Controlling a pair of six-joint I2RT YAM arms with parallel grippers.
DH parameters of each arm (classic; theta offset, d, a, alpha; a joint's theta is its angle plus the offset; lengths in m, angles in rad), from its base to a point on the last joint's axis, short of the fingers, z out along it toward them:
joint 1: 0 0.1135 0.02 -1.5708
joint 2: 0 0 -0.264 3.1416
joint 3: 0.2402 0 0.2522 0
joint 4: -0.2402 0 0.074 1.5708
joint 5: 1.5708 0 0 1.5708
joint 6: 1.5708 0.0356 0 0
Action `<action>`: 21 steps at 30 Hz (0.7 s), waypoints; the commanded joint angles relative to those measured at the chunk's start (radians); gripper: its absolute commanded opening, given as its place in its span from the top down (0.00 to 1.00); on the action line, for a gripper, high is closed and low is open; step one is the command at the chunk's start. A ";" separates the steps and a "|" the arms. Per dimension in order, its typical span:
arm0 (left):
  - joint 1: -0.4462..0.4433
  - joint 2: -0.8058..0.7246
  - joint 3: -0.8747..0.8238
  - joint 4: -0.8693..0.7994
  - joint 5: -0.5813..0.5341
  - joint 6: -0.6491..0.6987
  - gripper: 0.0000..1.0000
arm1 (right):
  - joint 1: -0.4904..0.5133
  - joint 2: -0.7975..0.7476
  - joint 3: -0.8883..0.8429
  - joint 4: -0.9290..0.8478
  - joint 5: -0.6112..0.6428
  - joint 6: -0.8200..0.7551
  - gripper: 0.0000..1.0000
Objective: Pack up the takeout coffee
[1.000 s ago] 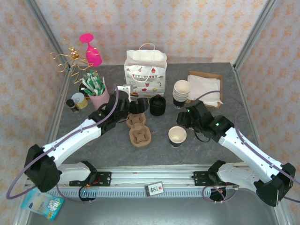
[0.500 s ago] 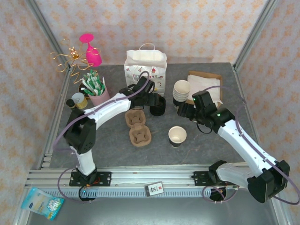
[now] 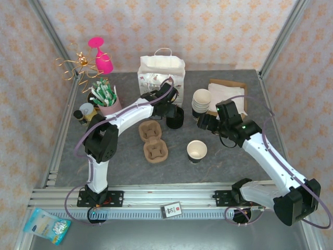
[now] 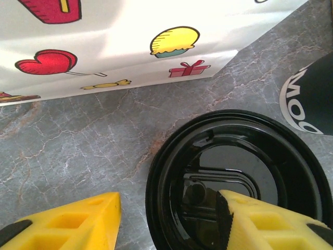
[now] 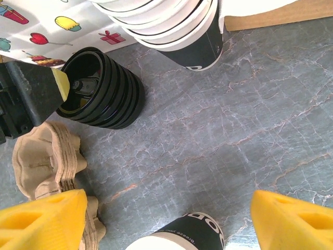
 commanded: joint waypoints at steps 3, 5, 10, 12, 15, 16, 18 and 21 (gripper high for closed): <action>-0.008 0.030 0.050 -0.064 -0.019 0.026 0.48 | -0.007 -0.005 -0.019 0.018 0.002 -0.022 0.18; -0.008 0.038 0.058 -0.071 -0.019 0.027 0.50 | -0.008 -0.007 -0.024 0.021 0.000 -0.021 0.18; -0.008 0.046 0.070 -0.075 -0.001 0.027 0.55 | -0.009 -0.008 -0.028 0.021 0.002 -0.024 0.17; -0.008 0.051 0.072 -0.078 -0.001 0.028 0.55 | -0.009 -0.008 -0.028 0.021 0.002 -0.026 0.17; -0.008 0.053 0.073 -0.079 0.001 0.026 0.59 | -0.009 -0.008 -0.028 0.021 0.003 -0.030 0.17; -0.008 0.054 0.075 -0.079 0.004 0.025 0.59 | -0.009 -0.008 -0.027 0.021 0.002 -0.032 0.17; -0.008 0.053 0.078 -0.082 0.004 0.025 0.60 | -0.009 -0.009 -0.026 0.022 0.004 -0.033 0.17; -0.009 0.051 0.074 -0.075 0.016 0.025 0.64 | -0.009 -0.007 -0.028 0.022 0.003 -0.034 0.16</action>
